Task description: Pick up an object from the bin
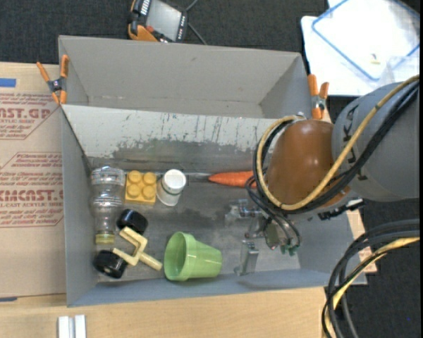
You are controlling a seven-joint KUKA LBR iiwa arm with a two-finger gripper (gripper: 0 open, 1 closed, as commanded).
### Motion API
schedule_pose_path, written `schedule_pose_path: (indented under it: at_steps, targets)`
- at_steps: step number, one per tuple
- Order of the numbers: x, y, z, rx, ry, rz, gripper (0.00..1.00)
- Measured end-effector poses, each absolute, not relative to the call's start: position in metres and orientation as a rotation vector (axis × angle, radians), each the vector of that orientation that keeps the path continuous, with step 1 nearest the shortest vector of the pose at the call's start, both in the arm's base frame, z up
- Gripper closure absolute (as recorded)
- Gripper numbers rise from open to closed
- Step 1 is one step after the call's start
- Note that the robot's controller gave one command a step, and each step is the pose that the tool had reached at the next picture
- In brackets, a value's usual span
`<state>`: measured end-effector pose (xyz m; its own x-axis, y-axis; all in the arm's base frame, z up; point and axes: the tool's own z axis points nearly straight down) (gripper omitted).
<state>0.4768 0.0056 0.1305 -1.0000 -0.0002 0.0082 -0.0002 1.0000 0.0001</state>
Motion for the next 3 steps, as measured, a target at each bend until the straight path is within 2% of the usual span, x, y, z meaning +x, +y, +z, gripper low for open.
schedule_pose_path:
  at_steps: [1,2,3]
  targets:
    - [0.479,0.006,0.135,-0.001,-3.141,0.000,0.00]
    - [0.485,0.100,0.114,-0.032,-3.138,-0.002,0.00]
    - [0.488,0.079,0.129,0.549,-3.094,0.003,0.00]
